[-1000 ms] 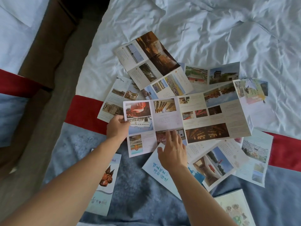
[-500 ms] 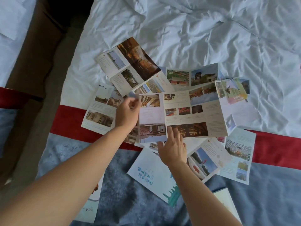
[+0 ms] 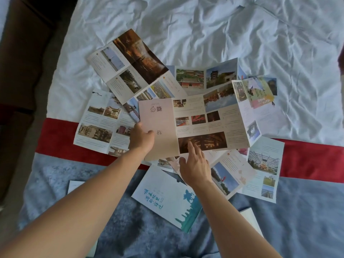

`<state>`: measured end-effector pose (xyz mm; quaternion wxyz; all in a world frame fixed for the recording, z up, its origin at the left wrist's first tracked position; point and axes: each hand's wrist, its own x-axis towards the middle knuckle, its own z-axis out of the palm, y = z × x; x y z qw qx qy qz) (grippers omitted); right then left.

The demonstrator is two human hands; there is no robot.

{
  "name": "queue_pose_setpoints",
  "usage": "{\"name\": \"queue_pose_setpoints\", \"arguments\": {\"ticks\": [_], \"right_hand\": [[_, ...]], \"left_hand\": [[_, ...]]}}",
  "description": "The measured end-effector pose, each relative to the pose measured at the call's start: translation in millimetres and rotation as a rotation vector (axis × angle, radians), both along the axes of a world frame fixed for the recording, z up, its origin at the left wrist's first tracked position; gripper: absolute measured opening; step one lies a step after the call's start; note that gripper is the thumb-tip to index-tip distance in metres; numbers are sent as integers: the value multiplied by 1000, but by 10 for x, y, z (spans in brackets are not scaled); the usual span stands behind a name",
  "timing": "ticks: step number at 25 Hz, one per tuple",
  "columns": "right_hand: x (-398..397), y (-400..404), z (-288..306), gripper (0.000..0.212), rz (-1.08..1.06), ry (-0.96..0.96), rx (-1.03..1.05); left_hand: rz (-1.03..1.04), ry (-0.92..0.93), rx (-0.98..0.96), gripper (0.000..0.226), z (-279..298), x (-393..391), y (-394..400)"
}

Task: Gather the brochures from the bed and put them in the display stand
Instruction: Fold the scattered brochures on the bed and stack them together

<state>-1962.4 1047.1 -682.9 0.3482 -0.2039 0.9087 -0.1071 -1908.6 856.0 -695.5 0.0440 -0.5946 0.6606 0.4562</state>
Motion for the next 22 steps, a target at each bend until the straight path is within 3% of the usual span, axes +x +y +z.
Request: {"name": "queue_pose_setpoints", "arguments": {"ticks": [4, 7, 15, 22], "right_hand": [[26, -37, 13, 68, 29, 8, -8], [24, -91, 55, 65, 24, 41, -29], [78, -345, 182, 70, 56, 180, -84], [89, -524, 265, 71, 85, 282, -140]], "left_hand": [[182, 22, -31, 28, 40, 28, -70], [106, 1, 6, 14, 66, 99, -143], [310, -126, -171, 25, 203, 744, -782], [421, -122, -300, 39, 316, 1071, -1062]]}}
